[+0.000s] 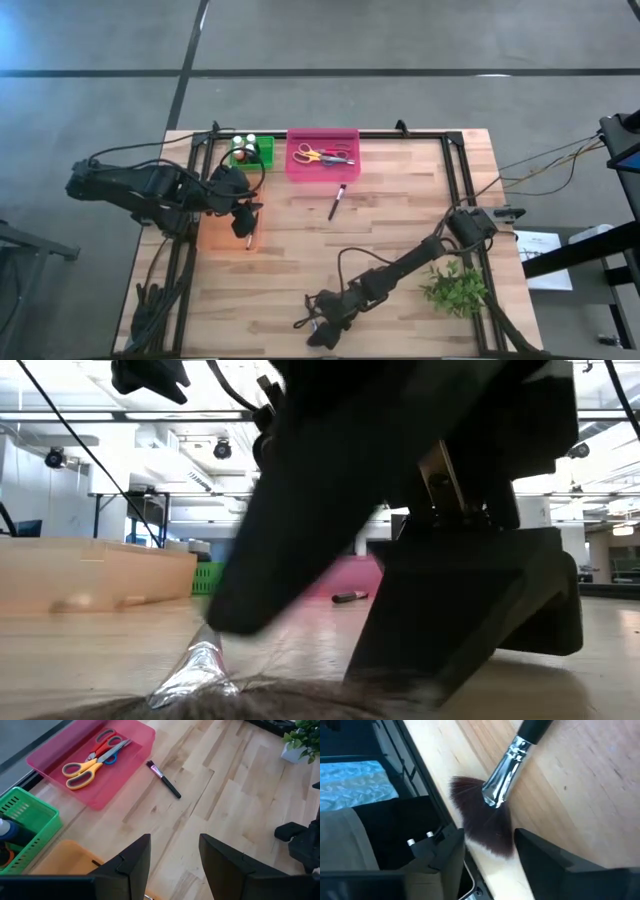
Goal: Pick & Place Paint Supplies
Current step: Put the black paintbrush into the orange bin
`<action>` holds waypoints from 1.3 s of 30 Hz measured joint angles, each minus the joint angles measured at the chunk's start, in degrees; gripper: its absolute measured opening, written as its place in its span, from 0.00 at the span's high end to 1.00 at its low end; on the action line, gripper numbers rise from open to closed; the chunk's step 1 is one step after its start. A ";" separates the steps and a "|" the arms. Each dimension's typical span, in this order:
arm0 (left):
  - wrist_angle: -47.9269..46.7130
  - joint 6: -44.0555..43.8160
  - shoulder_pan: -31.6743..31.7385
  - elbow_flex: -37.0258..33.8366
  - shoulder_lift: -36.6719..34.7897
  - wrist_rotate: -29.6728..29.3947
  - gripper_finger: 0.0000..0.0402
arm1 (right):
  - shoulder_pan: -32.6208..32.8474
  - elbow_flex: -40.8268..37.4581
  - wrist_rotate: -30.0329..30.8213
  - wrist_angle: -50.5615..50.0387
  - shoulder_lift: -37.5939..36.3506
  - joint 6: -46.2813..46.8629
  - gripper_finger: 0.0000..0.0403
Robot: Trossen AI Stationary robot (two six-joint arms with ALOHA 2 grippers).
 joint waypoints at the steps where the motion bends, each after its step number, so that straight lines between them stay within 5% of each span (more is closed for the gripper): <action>1: -0.04 0.00 0.00 0.00 0.00 0.00 0.56 | -0.02 0.10 0.06 -0.24 0.14 0.00 0.58; 10: -0.35 -0.02 0.01 0.00 0.00 0.00 0.56 | -0.07 0.64 1.76 -1.70 0.93 -2.19 0.96; 16: -0.35 -0.04 0.02 0.00 0.00 0.15 0.56 | -0.05 0.50 2.53 -1.71 -0.39 -5.46 0.98; 21: -0.30 -0.24 0.02 0.00 0.00 1.63 0.56 | -0.06 0.18 9.98 -4.58 -3.27 -8.75 0.98; 31: 6.25 -1.28 -1.85 0.00 0.00 12.96 0.56 | -2.22 0.30 23.17 -11.70 -12.14 -12.54 0.98; 35: 11.91 2.82 -4.10 0.00 0.00 19.66 0.56 | -4.17 0.32 25.08 -13.31 -15.44 -15.21 0.98; 39: 14.08 6.57 -7.70 0.00 0.00 20.15 0.56 | -5.38 0.32 25.93 -13.25 -19.04 -17.70 0.98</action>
